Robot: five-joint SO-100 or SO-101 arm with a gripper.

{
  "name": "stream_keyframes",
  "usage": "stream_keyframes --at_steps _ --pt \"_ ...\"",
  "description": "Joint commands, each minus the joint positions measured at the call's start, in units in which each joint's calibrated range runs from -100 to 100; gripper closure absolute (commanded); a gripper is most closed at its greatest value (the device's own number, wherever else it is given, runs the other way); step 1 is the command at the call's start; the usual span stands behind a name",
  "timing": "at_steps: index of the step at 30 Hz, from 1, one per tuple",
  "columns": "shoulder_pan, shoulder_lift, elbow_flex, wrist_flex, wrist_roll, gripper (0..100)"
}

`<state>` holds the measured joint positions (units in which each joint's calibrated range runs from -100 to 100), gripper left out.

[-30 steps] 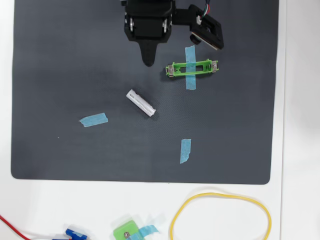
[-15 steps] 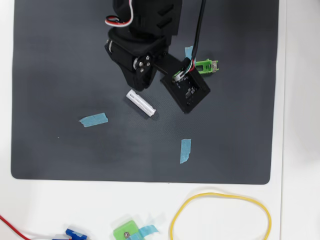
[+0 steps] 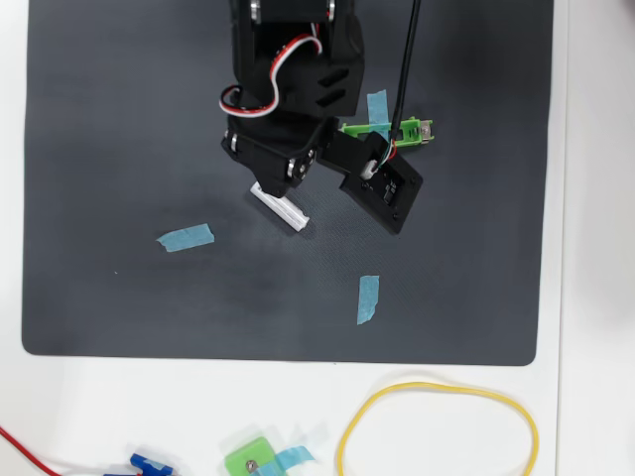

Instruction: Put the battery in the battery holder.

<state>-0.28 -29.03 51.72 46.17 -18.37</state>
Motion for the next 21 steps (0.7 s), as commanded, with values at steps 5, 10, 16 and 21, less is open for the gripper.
stream_keyframes --at_steps 5,10,16,21 --pt "0.02 4.43 -11.81 11.35 3.71 100" --pt "3.55 9.2 -15.07 12.4 3.87 100" --pt "9.88 11.76 -18.07 12.4 1.94 100" --pt "11.85 15.17 -21.06 14.32 0.27 100"
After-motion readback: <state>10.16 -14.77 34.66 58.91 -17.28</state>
